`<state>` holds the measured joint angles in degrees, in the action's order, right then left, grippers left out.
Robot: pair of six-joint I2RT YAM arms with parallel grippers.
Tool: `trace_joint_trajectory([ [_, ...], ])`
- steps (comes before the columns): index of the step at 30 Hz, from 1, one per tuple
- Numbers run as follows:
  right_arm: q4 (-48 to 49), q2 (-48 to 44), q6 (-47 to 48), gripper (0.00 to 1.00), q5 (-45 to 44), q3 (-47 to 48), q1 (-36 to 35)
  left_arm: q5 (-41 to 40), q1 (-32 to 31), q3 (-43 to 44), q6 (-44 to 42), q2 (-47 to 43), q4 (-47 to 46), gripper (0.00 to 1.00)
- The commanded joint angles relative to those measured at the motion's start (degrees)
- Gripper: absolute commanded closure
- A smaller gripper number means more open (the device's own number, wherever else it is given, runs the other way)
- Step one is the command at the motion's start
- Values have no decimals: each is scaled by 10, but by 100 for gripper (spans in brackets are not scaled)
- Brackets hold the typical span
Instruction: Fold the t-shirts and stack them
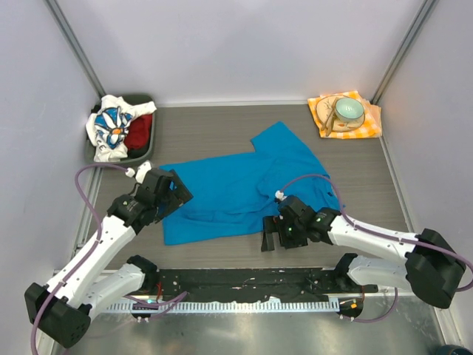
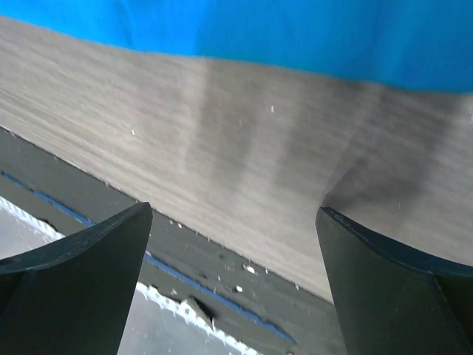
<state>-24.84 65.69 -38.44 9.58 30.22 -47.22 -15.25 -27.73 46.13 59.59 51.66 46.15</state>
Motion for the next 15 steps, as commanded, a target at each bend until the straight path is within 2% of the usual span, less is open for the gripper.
trace_joint_trajectory([
  [1,-76,-46,-39,0,-60,20,-26,-7,3,-8,2,-17,-13,0],
  [4,-100,-52,-26,0,-91,74,-28,-5,3,-7,-1,-16,-13,0],
  [7,-93,-28,-3,0,-169,113,-27,-3,3,-9,-1,-15,-16,0],
  [15,13,120,20,0,-185,143,-27,-3,4,-8,-5,-11,-17,0],
])
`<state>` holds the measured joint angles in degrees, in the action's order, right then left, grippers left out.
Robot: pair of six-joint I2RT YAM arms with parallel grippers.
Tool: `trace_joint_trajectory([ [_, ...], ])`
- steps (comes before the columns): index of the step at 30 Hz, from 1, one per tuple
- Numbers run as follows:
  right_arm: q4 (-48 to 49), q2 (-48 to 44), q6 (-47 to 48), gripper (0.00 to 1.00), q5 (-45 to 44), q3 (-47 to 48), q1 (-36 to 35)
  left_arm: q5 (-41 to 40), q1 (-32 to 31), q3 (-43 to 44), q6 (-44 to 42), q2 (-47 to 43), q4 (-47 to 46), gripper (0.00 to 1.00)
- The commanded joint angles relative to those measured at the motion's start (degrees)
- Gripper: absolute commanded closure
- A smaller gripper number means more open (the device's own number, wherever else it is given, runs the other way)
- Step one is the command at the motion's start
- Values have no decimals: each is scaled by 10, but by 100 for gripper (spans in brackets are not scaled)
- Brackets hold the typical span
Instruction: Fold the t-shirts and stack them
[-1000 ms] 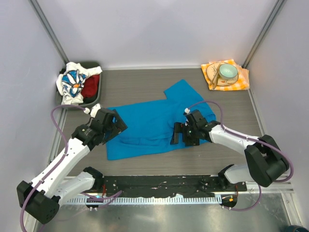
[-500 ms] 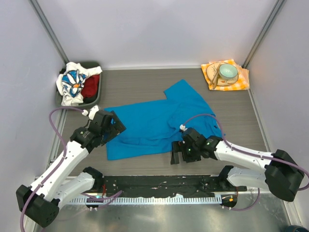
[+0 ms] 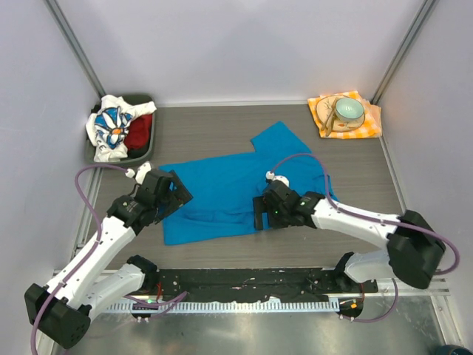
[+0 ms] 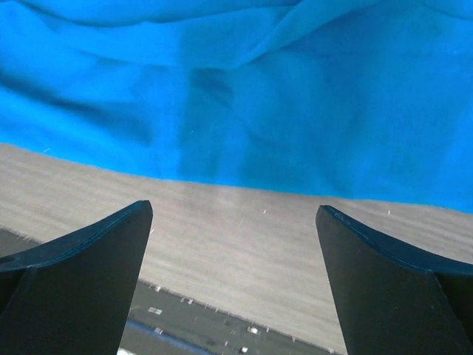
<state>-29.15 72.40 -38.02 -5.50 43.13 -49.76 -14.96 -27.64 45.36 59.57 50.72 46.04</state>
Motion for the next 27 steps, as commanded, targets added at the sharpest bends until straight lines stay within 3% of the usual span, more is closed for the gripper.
trace_joint_trajectory([
  [1,67,74,15,0,-34,15,-3,-7,3,0,-7,-1,-16,0],
  [7,125,116,14,0,-39,31,-2,-9,5,2,-13,2,-17,0],
  [19,60,70,42,0,-63,76,-1,-9,8,8,-24,14,-19,0],
  [27,102,107,52,0,-75,59,6,-7,11,10,-27,21,-21,0],
])
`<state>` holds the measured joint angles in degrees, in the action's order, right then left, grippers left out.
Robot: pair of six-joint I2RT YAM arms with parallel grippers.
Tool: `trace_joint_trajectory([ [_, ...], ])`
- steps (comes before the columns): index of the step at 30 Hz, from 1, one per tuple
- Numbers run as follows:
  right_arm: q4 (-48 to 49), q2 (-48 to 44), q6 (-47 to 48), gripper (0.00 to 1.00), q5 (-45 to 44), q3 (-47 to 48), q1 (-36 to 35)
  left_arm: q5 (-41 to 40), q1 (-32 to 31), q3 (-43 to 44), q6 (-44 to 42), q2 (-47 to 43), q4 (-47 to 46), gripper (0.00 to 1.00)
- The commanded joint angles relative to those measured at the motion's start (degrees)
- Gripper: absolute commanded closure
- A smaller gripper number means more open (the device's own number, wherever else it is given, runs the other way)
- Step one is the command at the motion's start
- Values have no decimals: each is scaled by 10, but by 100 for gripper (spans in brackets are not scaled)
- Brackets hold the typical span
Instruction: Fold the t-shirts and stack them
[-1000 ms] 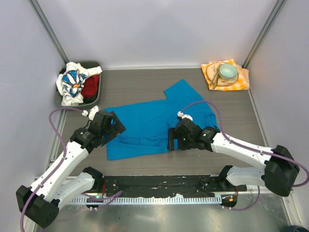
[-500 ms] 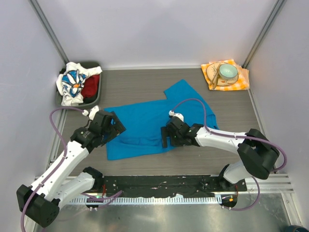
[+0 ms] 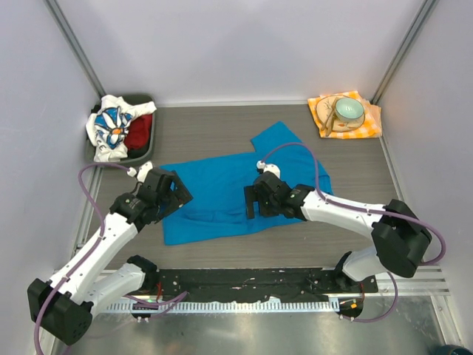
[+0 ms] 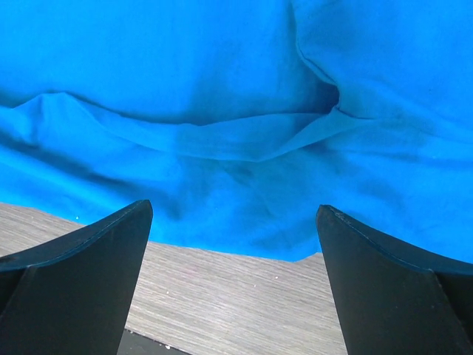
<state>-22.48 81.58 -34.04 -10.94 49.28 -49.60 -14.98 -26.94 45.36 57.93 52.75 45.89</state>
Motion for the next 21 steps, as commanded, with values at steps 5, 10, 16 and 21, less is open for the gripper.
trace_joint_trajectory([
  [5,82,31,12,0,-11,-42,21,-9,7,19,-17,2,-14,0],
  [10,91,31,7,0,2,-80,22,-8,9,17,-17,1,-12,0],
  [16,105,7,-2,0,40,-156,13,-2,15,3,-16,0,-22,0],
  [21,62,-11,-21,0,53,-182,-29,0,17,0,-17,-1,-23,0],
])
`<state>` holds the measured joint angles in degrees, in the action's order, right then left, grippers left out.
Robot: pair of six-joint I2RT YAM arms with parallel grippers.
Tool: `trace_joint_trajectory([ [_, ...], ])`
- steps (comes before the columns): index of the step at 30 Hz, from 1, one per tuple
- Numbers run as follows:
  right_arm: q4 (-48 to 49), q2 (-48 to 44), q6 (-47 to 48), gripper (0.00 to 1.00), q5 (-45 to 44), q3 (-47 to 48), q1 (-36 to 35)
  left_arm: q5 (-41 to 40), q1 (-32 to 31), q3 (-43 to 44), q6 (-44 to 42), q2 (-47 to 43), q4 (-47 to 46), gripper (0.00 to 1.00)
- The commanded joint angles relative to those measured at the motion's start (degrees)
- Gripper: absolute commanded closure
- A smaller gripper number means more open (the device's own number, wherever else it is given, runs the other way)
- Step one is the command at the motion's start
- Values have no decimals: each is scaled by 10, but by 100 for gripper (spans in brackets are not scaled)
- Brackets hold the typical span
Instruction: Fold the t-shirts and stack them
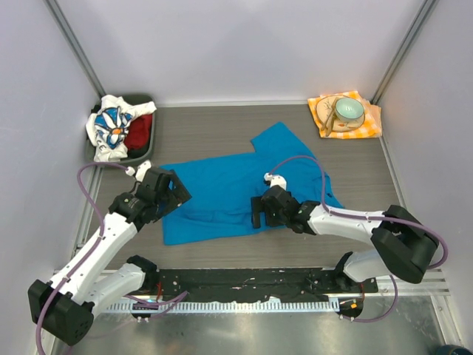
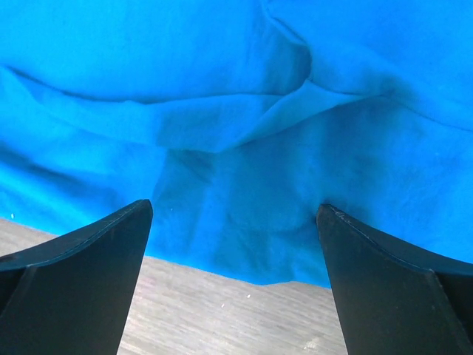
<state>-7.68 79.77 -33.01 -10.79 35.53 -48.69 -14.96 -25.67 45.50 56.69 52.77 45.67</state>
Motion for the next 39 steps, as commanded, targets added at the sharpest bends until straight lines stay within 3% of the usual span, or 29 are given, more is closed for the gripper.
trace_joint_trajectory([
  [1,-93,5,-35,0,52,-49,-60,1,5,-3,-4,-2,-22,0],
  [8,-144,-58,-121,0,50,-71,-163,-2,7,-11,-2,-21,-15,0],
  [18,-254,-146,-209,0,11,-56,-254,-4,7,-23,3,-44,6,0],
  [21,-276,-149,-187,1,-40,-6,-254,-8,9,-11,-4,-33,5,0],
  [25,-279,-112,-131,0,-142,133,-252,13,12,32,-26,27,-22,0],
  [28,-269,-54,-77,0,-203,229,-230,35,17,86,-48,104,-38,0],
  [33,-229,29,-9,0,-200,334,-81,64,35,181,-79,244,-52,0],
  [39,-182,65,-7,0,-186,368,80,113,119,238,-99,371,-76,0],
])
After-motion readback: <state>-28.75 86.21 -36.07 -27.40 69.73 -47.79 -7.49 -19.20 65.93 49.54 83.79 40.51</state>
